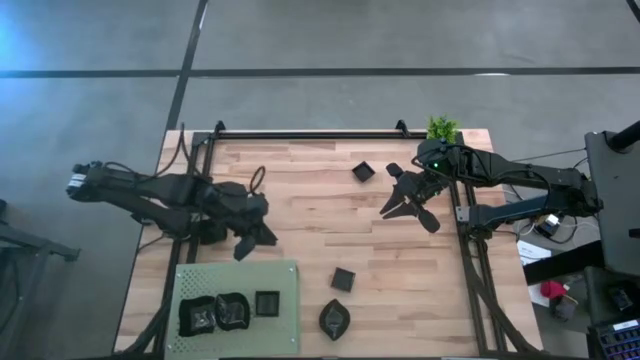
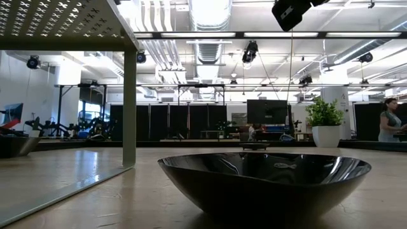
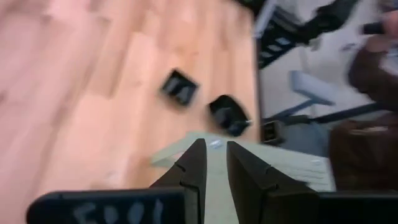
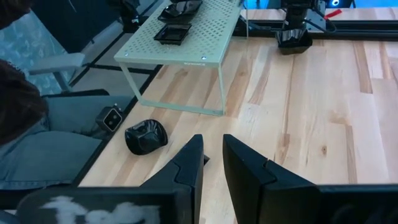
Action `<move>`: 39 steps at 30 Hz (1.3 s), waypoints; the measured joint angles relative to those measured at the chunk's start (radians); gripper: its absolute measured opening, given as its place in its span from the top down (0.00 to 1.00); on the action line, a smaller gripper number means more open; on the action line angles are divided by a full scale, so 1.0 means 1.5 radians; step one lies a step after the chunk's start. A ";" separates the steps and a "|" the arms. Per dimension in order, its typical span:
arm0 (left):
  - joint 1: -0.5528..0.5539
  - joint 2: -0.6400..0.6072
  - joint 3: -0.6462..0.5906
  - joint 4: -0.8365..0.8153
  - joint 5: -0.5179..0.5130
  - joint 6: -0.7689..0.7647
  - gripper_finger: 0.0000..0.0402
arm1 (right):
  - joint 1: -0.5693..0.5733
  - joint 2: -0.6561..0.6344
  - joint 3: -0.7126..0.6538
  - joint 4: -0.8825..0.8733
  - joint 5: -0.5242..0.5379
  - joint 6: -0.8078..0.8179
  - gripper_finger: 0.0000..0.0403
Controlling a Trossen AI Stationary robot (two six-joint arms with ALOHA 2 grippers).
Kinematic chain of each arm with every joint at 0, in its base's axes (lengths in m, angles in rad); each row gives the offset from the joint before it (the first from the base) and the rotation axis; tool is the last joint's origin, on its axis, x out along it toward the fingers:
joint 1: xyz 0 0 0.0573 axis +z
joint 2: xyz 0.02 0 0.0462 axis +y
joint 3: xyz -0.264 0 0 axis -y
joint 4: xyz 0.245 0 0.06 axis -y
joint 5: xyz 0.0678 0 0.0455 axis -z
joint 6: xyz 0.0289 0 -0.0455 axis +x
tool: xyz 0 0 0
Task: Pick & Place Mini shaped plates
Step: Stack the black distorted square plate on top of the other black distorted square plate on the shelf
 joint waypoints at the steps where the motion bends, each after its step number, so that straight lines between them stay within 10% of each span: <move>1: 0.000 -0.004 0.000 -0.018 -0.015 -0.002 0.86 | 0.000 0.000 0.000 0.000 0.000 0.001 0.86; 16: 0.000 -0.017 -0.001 -0.135 -0.212 -0.133 0.86 | 0.000 0.000 0.000 0.000 0.000 -0.004 0.86; 23: 0.003 -0.034 -0.001 -0.345 -0.320 -0.370 0.86 | 0.000 0.000 0.000 0.000 0.000 -0.005 0.86; 31: 0.003 -0.043 -0.005 -0.597 -0.329 -0.645 0.86 | 0.000 0.000 0.000 0.000 0.000 -0.015 0.86; 39: 0.004 -0.041 -0.072 -0.592 -0.292 -0.708 0.86 | 0.000 0.000 0.000 0.001 0.000 -0.034 0.86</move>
